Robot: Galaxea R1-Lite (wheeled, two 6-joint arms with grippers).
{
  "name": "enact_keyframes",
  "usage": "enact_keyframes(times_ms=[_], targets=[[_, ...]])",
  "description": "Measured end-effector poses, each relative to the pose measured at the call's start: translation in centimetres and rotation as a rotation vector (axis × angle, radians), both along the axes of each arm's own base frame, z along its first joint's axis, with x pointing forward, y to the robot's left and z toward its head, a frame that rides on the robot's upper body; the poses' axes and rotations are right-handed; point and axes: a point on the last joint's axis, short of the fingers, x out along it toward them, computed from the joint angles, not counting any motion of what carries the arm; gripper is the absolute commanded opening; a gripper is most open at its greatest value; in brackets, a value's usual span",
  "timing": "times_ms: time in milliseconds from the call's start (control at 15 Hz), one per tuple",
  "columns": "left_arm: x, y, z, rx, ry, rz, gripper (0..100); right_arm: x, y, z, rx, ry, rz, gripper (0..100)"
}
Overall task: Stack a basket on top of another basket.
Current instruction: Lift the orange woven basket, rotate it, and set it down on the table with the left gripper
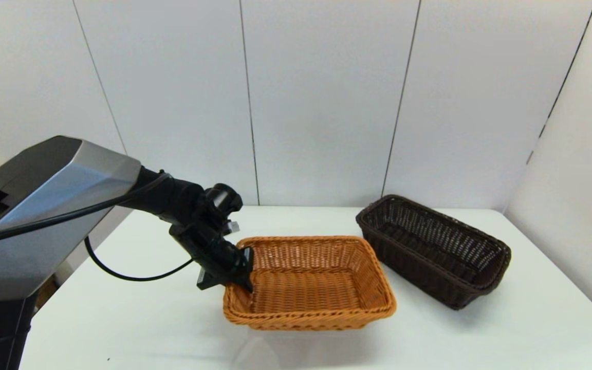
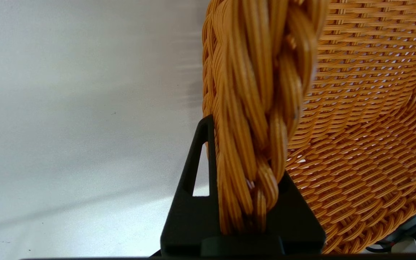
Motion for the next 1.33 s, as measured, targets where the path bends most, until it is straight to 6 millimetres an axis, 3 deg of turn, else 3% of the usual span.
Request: enact_keyframes(times_ms=[1333], targets=[[0.1,-1.8,-0.2,0.020,-0.012,-0.009,0,0.0,0.0,0.0,0.000,0.000,-0.001,100]])
